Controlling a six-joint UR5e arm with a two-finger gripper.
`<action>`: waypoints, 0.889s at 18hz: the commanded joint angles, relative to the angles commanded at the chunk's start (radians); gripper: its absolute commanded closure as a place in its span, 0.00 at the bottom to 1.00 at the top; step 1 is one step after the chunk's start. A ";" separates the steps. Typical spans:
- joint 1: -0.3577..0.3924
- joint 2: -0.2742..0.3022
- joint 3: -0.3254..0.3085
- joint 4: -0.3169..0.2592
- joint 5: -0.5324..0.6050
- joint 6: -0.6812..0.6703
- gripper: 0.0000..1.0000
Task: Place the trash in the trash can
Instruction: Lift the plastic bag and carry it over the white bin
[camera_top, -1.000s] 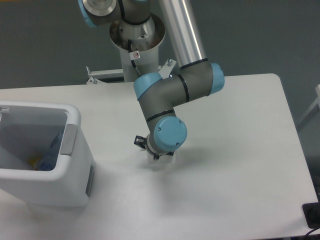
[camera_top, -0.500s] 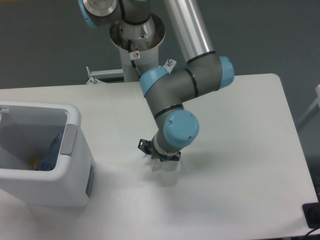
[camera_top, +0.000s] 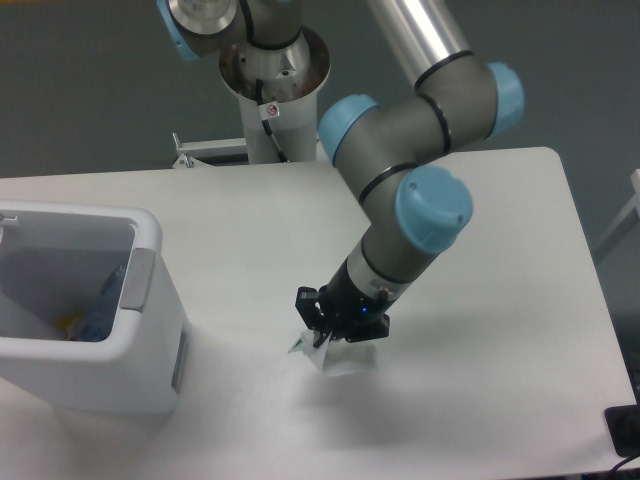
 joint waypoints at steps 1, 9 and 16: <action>0.005 0.005 0.011 0.000 -0.026 -0.018 1.00; 0.017 0.055 0.046 0.078 -0.292 -0.138 1.00; -0.041 0.133 0.034 0.092 -0.407 -0.163 1.00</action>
